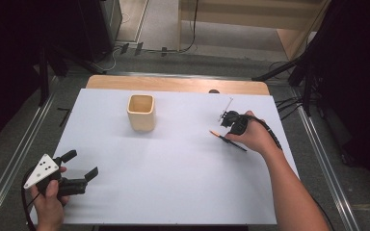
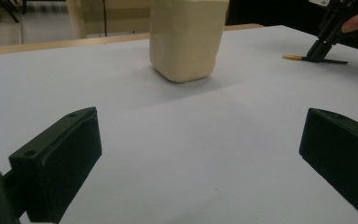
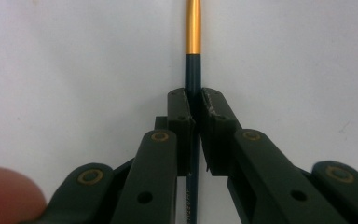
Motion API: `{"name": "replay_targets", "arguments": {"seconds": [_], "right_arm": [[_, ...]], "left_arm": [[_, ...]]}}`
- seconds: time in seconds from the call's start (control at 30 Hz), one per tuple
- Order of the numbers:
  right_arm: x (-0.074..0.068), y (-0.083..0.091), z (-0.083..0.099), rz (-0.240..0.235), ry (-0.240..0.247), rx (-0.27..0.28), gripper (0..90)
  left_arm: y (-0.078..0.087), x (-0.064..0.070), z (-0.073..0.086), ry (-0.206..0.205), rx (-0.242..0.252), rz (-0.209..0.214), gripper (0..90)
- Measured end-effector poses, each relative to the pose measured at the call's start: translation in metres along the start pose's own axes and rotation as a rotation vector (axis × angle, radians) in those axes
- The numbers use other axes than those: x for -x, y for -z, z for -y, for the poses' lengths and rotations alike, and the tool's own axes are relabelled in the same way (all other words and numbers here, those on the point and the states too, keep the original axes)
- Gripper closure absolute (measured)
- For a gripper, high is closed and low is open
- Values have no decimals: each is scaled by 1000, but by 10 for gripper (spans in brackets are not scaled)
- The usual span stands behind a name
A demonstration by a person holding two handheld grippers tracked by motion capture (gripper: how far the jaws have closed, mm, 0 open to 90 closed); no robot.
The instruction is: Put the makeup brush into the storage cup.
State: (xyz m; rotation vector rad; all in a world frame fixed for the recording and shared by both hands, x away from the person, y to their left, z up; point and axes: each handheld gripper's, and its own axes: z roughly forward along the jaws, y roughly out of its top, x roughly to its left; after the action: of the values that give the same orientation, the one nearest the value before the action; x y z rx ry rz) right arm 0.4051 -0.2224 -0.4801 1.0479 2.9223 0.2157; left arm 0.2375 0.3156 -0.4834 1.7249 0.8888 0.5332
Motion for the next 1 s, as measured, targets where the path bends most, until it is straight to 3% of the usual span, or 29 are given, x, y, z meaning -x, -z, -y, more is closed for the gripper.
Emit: {"name": "replay_targets", "arguments": {"seconds": [0.17,0.27,0.4,0.53,0.57,0.6,0.67,0.73,1.0], "right_arm": [[-5,1,0,44,-14,16,843],[-7,5,3,49,-69,113,843],[-10,11,3,44,-88,186,843],[-13,16,7,52,-114,299,843],[-13,16,7,52,-114,299,843],[-15,18,8,55,-128,344,843],[-16,20,9,54,-140,363,843],[-18,25,11,47,-161,440,842],[-27,38,9,46,-183,611,843]], "left_arm": [[0,0,0,0,1,2,0],[0,0,0,2,1,1,0],[-1,0,0,0,-1,2,0],[-1,1,0,-1,-2,3,0],[-1,1,0,-1,-2,3,0],[-2,2,0,0,-2,4,0],[-2,2,0,-1,-1,5,0],[-2,2,0,-1,-2,5,0],[-2,2,0,-1,-1,10,0]]}}
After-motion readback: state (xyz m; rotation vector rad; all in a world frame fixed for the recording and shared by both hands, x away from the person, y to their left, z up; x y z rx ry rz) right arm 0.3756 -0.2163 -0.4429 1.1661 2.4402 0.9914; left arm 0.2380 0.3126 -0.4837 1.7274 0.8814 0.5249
